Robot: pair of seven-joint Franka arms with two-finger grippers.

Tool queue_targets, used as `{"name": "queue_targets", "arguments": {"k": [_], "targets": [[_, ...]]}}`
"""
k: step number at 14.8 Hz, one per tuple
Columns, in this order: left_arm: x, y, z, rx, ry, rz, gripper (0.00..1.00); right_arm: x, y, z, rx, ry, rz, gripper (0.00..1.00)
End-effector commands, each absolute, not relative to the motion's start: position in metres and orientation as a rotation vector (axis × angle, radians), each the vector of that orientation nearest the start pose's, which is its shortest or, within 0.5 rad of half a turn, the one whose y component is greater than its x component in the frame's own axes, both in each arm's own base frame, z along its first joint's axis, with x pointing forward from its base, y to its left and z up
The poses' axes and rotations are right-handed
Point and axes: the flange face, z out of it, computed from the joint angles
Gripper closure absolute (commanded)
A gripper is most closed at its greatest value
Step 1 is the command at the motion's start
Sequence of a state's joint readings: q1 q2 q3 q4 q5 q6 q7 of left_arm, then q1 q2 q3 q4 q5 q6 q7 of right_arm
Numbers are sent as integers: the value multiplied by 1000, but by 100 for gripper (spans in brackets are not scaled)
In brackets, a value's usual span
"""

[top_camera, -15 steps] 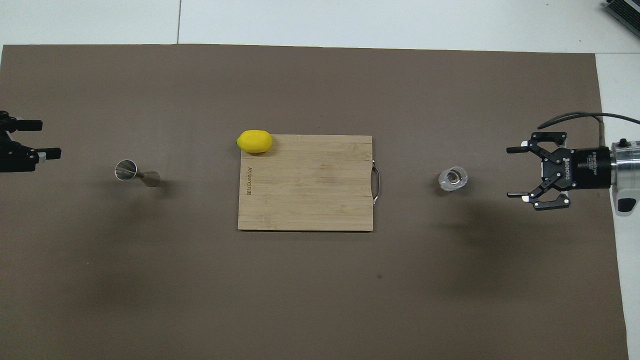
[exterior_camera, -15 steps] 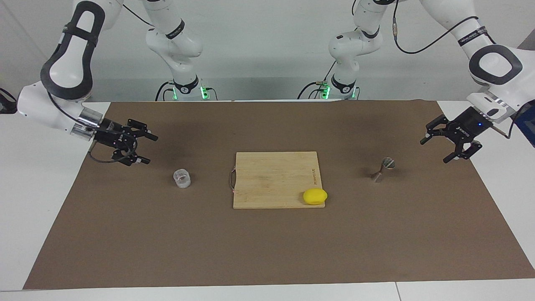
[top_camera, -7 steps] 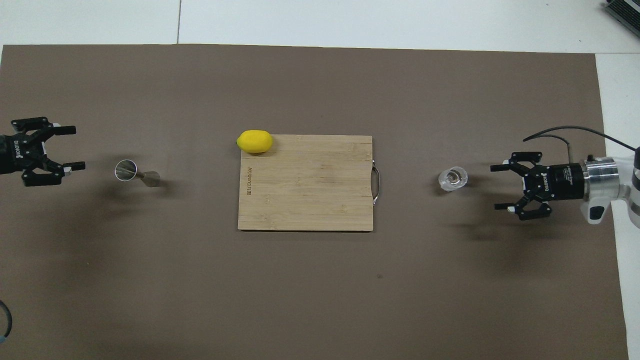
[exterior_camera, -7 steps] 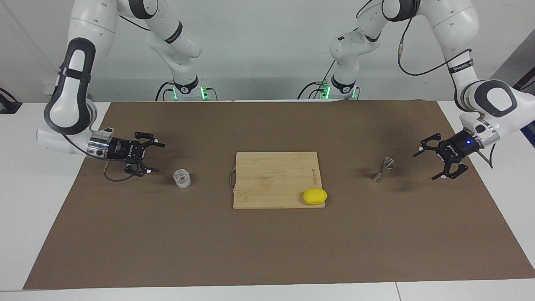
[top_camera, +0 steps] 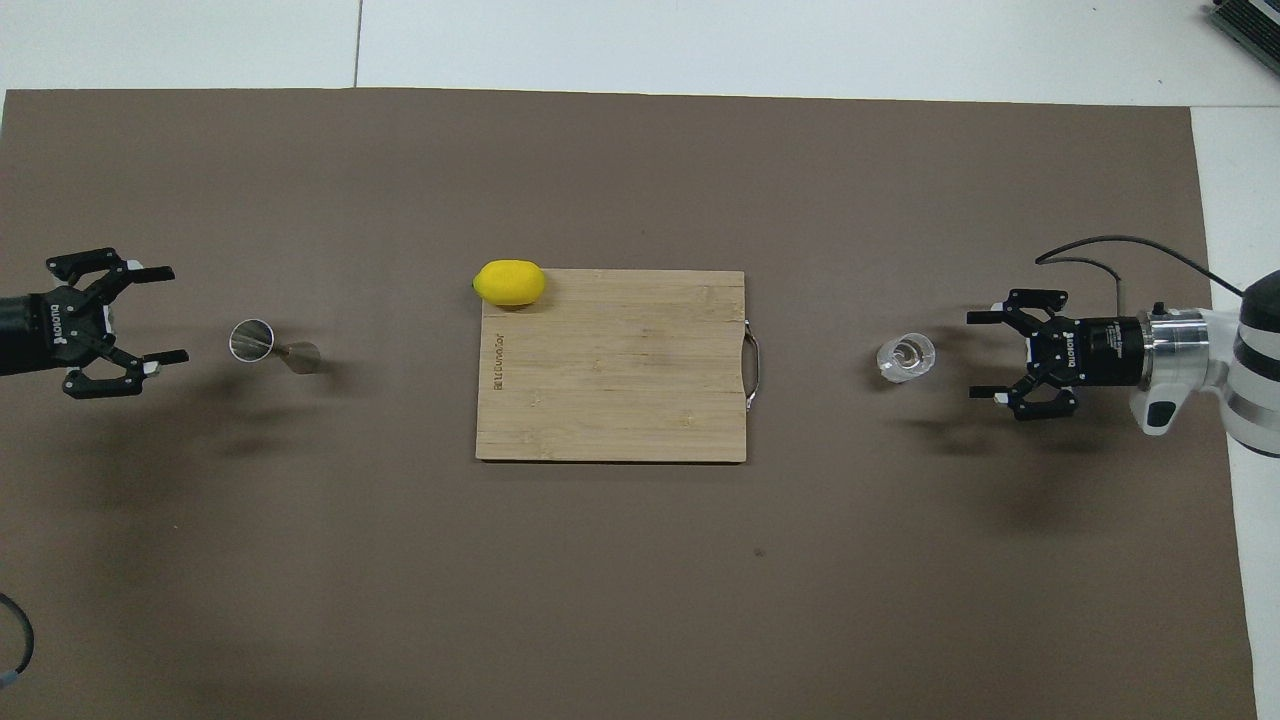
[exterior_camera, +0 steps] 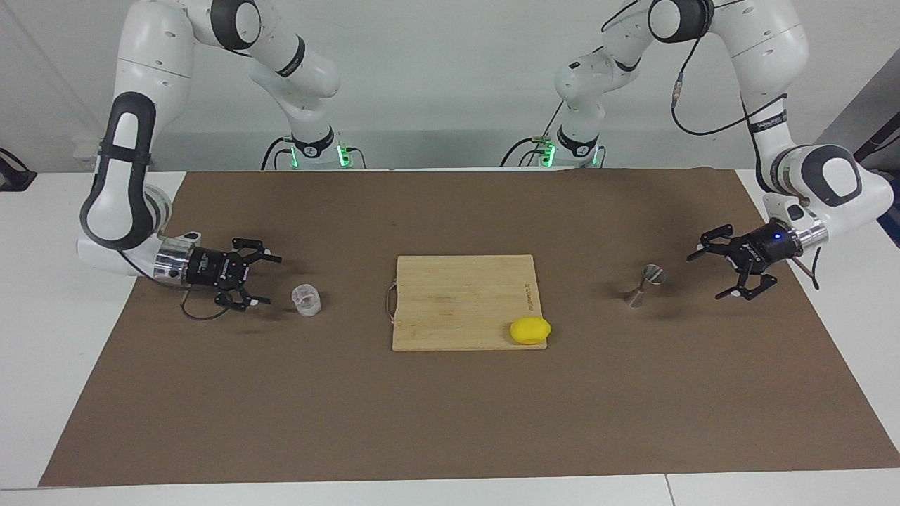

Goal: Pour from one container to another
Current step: 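Approach the metal cup and glass cup with the left and right grippers, then grip the glass with the right gripper while the left gripper nears the cup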

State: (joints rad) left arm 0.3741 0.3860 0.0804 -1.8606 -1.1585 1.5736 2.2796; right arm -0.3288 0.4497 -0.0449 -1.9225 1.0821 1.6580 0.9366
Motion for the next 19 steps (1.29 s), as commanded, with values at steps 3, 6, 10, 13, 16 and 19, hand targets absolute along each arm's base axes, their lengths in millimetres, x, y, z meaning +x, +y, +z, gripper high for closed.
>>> {"name": "queue_targets", "arguments": {"k": [3, 6, 10, 13, 16, 19], "targets": [[557, 160, 285, 1478, -1300, 1215, 0, 573, -111, 242, -1362, 1642, 1036, 0], [547, 162, 251, 1408, -1269, 1251, 0, 571, -109, 229, -1377, 1629, 1026, 0], [547, 151, 240, 1357, -1258, 1296, 0, 581, -102, 219, -1333, 1626, 1022, 0], [547, 149, 240, 1352, -1243, 1312, 0, 583, -86, 217, -1331, 1612, 1038, 0], [549, 141, 242, 1327, -1225, 1330, 0, 581, -85, 206, -1332, 1631, 1030, 0], [549, 134, 242, 1318, -1213, 1333, 0, 580, -84, 202, -1338, 1625, 1032, 0]]}}
